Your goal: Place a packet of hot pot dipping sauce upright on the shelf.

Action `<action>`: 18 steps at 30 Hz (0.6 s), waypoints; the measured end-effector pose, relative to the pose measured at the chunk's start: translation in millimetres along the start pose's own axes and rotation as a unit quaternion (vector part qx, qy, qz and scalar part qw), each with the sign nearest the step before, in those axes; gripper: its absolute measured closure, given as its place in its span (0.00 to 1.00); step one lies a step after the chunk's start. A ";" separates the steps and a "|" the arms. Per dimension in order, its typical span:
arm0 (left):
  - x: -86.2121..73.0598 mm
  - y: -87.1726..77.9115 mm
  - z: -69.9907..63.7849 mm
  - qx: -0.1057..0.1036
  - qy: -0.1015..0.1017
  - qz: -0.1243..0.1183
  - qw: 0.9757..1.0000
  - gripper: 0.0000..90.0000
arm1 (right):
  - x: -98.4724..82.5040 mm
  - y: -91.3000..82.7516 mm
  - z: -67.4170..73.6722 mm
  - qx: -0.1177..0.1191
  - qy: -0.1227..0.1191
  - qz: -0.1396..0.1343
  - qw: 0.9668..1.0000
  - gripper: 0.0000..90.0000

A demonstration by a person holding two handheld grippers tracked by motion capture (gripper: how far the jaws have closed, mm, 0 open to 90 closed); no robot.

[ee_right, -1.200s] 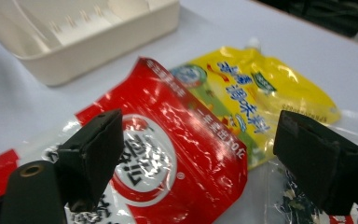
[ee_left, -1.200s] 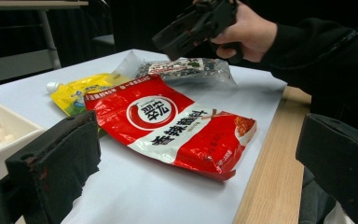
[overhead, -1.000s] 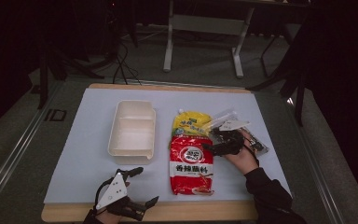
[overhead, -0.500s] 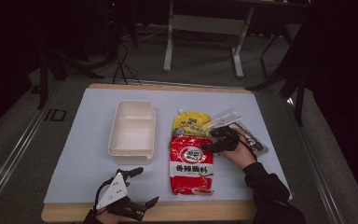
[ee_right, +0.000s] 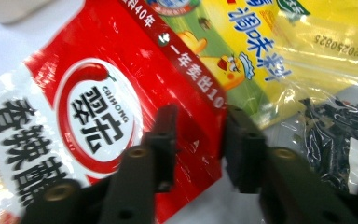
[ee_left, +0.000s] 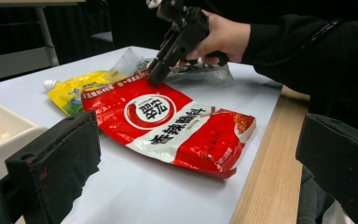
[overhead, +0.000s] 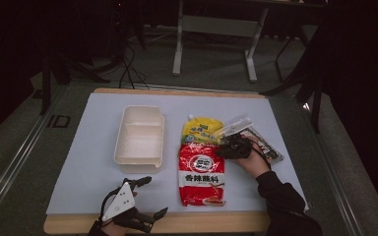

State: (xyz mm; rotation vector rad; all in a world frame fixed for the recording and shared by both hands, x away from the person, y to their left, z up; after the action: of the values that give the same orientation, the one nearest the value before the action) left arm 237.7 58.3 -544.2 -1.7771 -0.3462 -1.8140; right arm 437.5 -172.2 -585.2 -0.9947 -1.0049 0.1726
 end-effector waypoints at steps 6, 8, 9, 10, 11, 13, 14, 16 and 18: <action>-0.4 0.7 -0.2 0.000 0.002 0.001 1.000 0.01 | 6.0 -15.0 6.0 0.001 -0.029 -0.002 1.000 0.97; -0.5 0.7 -0.2 0.000 0.002 0.002 1.000 0.01 | 7.5 -17.6 8.1 0.001 -0.032 -0.004 0.999 0.98; -0.5 0.7 -0.3 0.000 0.003 0.002 1.000 0.01 | 10.6 -22.9 12.6 0.000 -0.041 -0.009 0.999 0.98; -0.5 0.7 -0.3 0.000 0.003 0.002 1.000 0.01 | 12.3 -25.6 15.4 0.002 -0.045 -0.012 0.999 0.98; -0.4 0.8 -0.4 0.000 0.003 0.001 1.000 0.01 | 13.7 -28.5 18.0 0.003 -0.049 -0.014 0.999 0.98; -0.3 0.7 -0.3 0.001 0.003 0.001 1.000 0.01 | 16.7 -33.5 23.6 0.004 -0.059 -0.020 0.998 0.98; -0.3 0.7 -0.3 0.001 0.003 0.001 1.000 0.01 | 18.1 -35.8 26.5 0.004 -0.063 -0.022 0.998 0.98; -0.2 0.6 -0.1 0.001 0.003 0.001 1.000 0.01 | 19.4 -37.9 28.9 0.004 -0.066 -0.023 0.998 0.99; -0.2 0.5 -0.1 0.001 0.003 0.001 1.000 0.01 | 21.8 -42.2 34.6 0.003 -0.076 -0.027 0.997 0.99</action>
State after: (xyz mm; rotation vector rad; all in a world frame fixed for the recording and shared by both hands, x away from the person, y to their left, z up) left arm 237.9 57.9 -544.6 -1.7688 -0.3435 -1.8162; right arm 410.4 -163.1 -533.9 -0.9591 -1.1684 0.2099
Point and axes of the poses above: each handheld gripper's, and its own axes: y roughly forward along the jaws, x roughly out of its top, z roughly to its left, the point moved 9 cm from there along y, roughly forward along the jaws, and after that the axes turned 5 degrees about y, right-handed, at the moved point
